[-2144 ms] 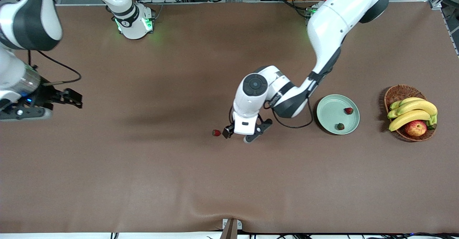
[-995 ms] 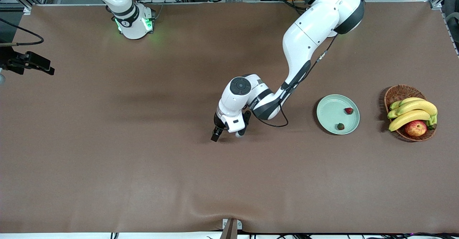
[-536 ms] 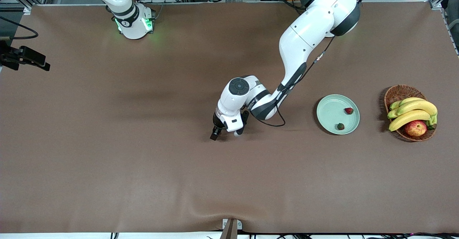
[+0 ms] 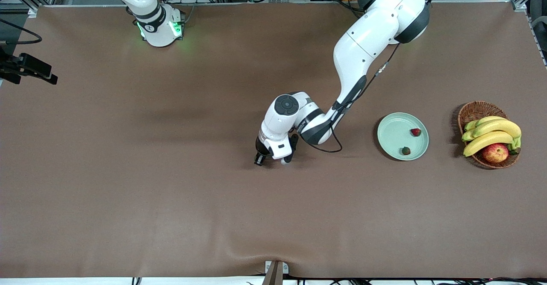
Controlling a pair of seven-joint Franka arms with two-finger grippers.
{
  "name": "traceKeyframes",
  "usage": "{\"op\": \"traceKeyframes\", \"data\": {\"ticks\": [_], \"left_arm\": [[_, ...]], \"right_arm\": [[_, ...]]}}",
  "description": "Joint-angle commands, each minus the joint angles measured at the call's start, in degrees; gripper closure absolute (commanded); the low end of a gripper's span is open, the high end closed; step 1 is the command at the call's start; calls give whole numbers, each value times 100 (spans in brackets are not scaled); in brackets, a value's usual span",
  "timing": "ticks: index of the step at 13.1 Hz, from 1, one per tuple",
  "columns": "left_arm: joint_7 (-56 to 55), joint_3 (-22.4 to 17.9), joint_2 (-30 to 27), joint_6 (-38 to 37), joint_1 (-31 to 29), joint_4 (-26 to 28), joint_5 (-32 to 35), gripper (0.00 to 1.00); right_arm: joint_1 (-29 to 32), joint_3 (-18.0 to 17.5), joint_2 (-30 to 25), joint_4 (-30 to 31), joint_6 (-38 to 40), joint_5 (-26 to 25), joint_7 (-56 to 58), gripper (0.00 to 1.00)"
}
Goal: Collect all strawberries into plate
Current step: 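Carry the strawberry to the plate with the left gripper and release it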
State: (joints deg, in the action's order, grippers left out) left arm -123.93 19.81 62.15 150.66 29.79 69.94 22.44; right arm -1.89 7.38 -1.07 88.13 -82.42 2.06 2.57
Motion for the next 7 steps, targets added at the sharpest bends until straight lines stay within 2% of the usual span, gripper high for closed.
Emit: {"op": "traceKeyframes", "data": {"ticks": [1,5,7], "left_arm": [[123,-30,-35,33,-52,-130,-99,100],[271,40,-465,-300,-403,-112,-196,100],[727,224,-685,-676,-613,-103,-389,100]], "right_arm": [[172,-34,63,-182,50,155,-55,0],[163,-43,63,-191,59,155,-55,0],[163,-43,63,-191,68,137,-55,0]]}}
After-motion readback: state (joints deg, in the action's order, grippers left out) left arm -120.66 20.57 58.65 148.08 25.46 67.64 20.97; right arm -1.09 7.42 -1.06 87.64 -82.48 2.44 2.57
